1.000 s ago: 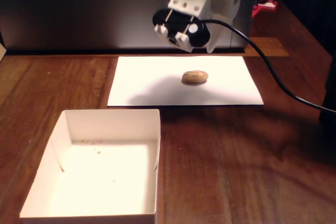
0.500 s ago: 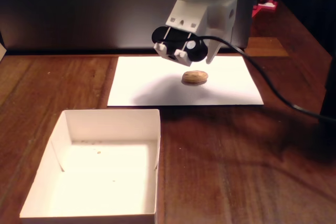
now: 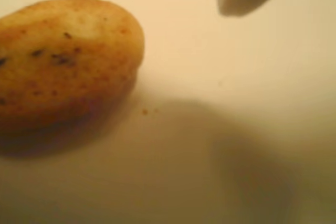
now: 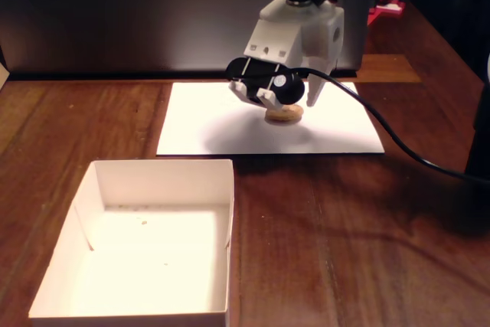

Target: Grasp a mini cookies block and put it in the white box.

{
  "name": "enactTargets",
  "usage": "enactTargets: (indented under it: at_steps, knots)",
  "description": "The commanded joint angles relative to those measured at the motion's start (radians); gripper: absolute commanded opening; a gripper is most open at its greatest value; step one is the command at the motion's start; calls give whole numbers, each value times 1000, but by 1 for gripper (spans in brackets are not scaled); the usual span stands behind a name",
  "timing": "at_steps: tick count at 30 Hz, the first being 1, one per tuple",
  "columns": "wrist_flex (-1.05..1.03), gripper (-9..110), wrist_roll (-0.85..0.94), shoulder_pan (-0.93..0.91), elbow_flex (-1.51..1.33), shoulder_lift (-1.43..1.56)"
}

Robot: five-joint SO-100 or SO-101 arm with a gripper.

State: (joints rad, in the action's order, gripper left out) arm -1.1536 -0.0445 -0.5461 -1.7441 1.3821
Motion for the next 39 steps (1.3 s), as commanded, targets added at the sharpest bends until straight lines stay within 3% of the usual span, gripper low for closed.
enactTargets:
  at_steps: [1,39]
  knots:
    - [21,34,9,-20,106,20]
    - [57,36,2,-49,152,-118]
